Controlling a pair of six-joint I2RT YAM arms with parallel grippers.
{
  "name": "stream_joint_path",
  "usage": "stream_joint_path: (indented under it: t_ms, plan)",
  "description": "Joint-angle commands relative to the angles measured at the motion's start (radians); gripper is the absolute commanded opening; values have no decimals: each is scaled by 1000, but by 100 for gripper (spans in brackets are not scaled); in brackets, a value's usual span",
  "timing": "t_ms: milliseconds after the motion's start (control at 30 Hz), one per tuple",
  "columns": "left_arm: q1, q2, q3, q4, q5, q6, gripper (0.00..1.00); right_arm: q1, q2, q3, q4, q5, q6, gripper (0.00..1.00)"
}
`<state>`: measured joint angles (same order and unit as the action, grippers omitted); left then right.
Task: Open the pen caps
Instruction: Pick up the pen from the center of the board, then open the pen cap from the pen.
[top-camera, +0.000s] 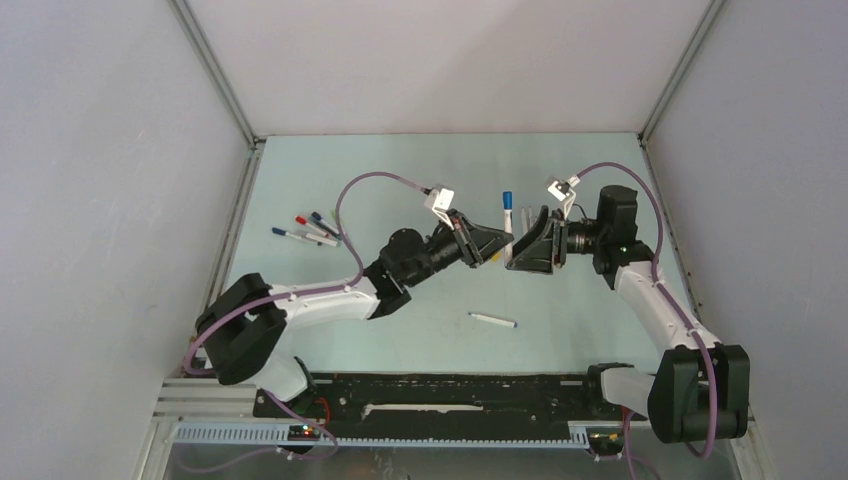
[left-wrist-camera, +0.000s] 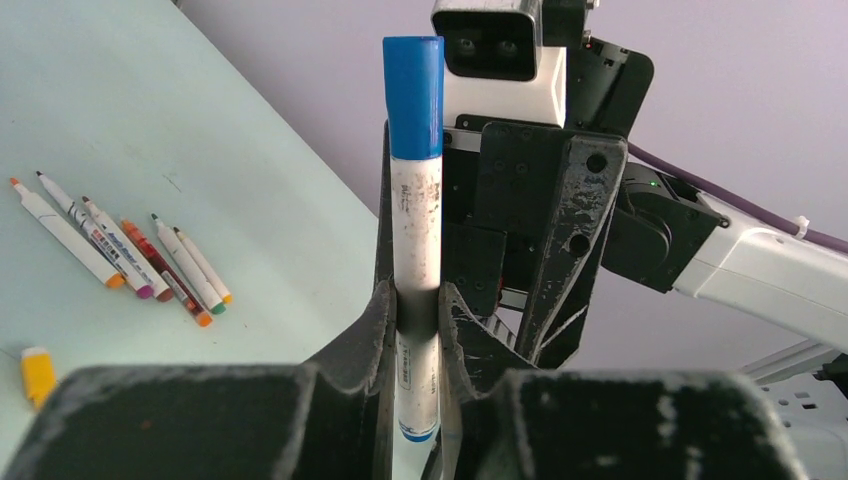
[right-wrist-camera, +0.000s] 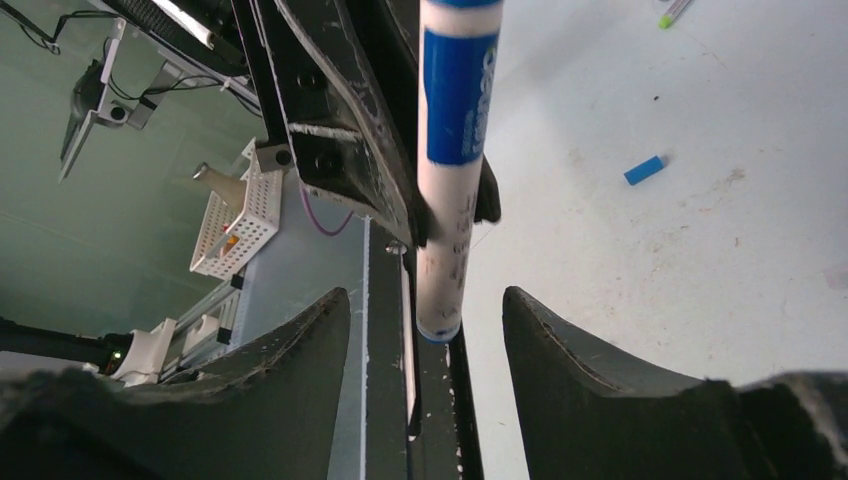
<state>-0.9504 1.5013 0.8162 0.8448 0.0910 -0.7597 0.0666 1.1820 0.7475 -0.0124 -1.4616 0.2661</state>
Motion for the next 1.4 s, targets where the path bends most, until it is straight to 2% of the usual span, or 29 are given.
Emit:
stream_joint_path:
  t_ms: [0, 133, 200, 267, 300, 333, 367, 400, 500, 667, 700, 800, 900, 1000, 1133, 1367]
  plan:
    - [-24, 18, 75, 51, -30, 23, 0, 10, 9, 3, 63, 8, 67, 59]
    - [-34, 30, 86, 58, -35, 29, 0, 16, 12, 3, 64, 21, 83, 54]
    - [-37, 35, 89, 60, -36, 30, 0, 16, 12, 3, 59, 27, 84, 47]
    - [-39, 36, 89, 64, -38, 30, 0, 17, 14, 3, 59, 28, 82, 24]
    - [-40, 33, 88, 65, -39, 30, 1, 16, 16, 2, 60, 24, 79, 6]
    - [-40, 28, 87, 63, -40, 30, 2, 14, 17, 3, 64, 19, 79, 0]
    - [-41, 23, 84, 63, -42, 32, 6, 12, 17, 3, 65, 15, 77, 0]
    - [-41, 13, 80, 57, -49, 35, 11, 10, 14, 3, 63, 12, 68, 0]
    - [-35, -42, 57, 4, -82, 66, 38, 3, 5, 3, 47, 4, 33, 0]
    - [-20, -198, -45, -13, -212, 176, 95, -6, 2, 3, 19, -95, -64, 0]
    - [-17, -230, -63, -16, -232, 194, 99, -6, 3, 4, 17, -116, -84, 0]
    - [12, -298, -74, -73, -243, 195, 100, -7, -1, 3, -23, -155, -123, 0]
    - [95, -286, -15, -135, -21, 118, 97, -6, -2, 3, -41, -161, -149, 0]
    - [124, -244, 52, -181, 92, 46, 96, -6, -1, 3, -57, -151, -166, 0]
    - [124, -182, 133, -259, 147, 27, 96, -6, -1, 3, -79, -138, -188, 0]
    - [113, -66, 209, -208, 194, -24, 94, -2, 4, 4, -95, -122, -202, 0]
